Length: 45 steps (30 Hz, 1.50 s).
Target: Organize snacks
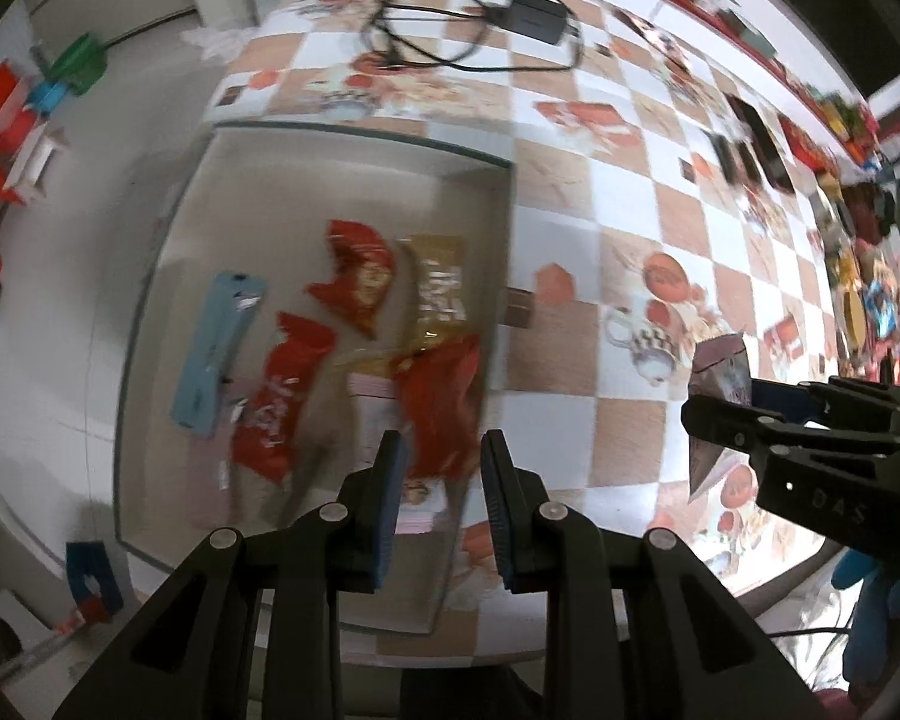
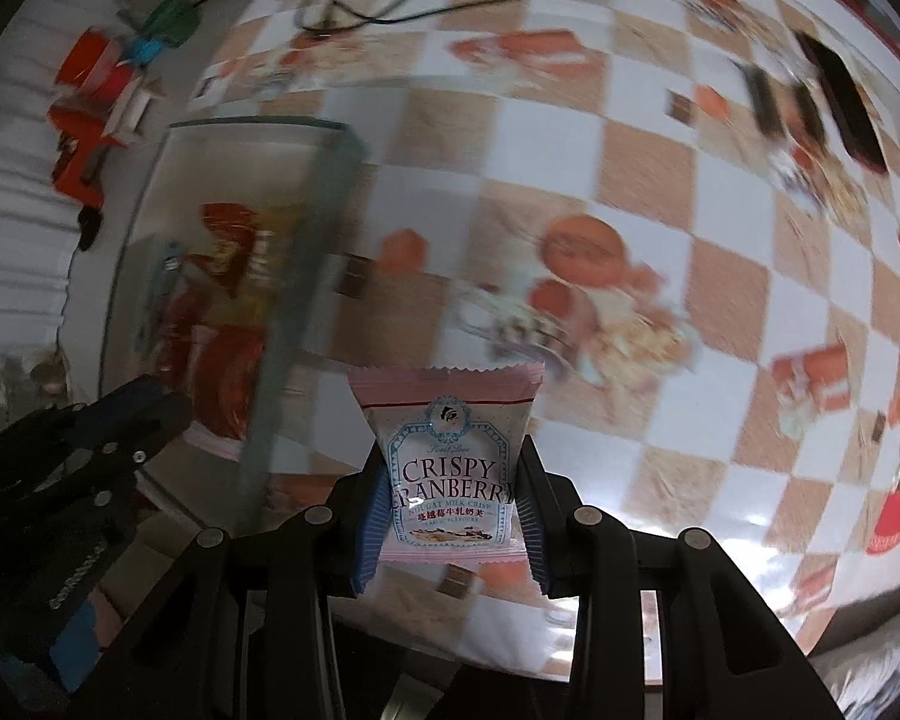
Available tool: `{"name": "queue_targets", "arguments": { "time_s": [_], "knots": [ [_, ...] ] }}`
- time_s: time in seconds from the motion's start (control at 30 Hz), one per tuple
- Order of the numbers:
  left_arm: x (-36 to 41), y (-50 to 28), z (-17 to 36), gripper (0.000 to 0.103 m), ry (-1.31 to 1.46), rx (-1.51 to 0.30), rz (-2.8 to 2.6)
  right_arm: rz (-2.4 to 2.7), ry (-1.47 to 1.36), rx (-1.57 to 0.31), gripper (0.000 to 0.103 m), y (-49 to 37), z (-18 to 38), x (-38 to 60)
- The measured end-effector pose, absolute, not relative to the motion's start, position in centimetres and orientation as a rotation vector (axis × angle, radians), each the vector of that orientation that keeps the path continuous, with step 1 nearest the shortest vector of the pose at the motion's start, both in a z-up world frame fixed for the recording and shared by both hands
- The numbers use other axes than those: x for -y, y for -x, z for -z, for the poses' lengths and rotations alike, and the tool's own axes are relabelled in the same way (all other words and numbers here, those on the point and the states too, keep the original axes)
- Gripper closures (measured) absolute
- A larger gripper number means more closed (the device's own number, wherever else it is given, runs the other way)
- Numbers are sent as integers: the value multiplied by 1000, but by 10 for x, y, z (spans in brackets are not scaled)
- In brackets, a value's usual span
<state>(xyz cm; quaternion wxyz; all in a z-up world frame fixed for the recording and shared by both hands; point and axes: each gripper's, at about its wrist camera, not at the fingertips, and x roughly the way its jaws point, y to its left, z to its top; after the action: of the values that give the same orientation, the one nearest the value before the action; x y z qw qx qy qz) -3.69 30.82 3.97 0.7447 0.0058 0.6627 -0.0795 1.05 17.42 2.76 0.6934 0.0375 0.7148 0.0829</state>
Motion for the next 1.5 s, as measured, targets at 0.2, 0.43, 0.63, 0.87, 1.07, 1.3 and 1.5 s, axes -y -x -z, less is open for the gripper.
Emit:
{"name": "queue_targets", "arguments": {
  "time_s": [0.2,0.43,0.63,0.87,1.07,1.3,1.5],
  "knots": [
    [-342,33,-39,74,42,-1449,121,-240,-44,-1581,63,-24,-30,-211],
    [-358,38,-27,74,63,-1484,86,-259,-27,-1599,63,-24,-28,-226],
    [-357,41,-24,74,48,-1487,84,-282,-13,-1611,63,-26,-25,-240],
    [-379,40,-30,28,90,-1440,14,-329,3,-1605,63,-42,-27,-270],
    [-395,37,-27,24,82,-1456,-41,-357,15,-1605,63,-59,-26,-298],
    [-399,37,-24,22,97,-1481,-46,-378,29,-1629,57,-68,-20,-319],
    [-398,38,-20,14,63,-1490,-68,-386,68,-1609,27,-69,-25,-330]
  ]
}}
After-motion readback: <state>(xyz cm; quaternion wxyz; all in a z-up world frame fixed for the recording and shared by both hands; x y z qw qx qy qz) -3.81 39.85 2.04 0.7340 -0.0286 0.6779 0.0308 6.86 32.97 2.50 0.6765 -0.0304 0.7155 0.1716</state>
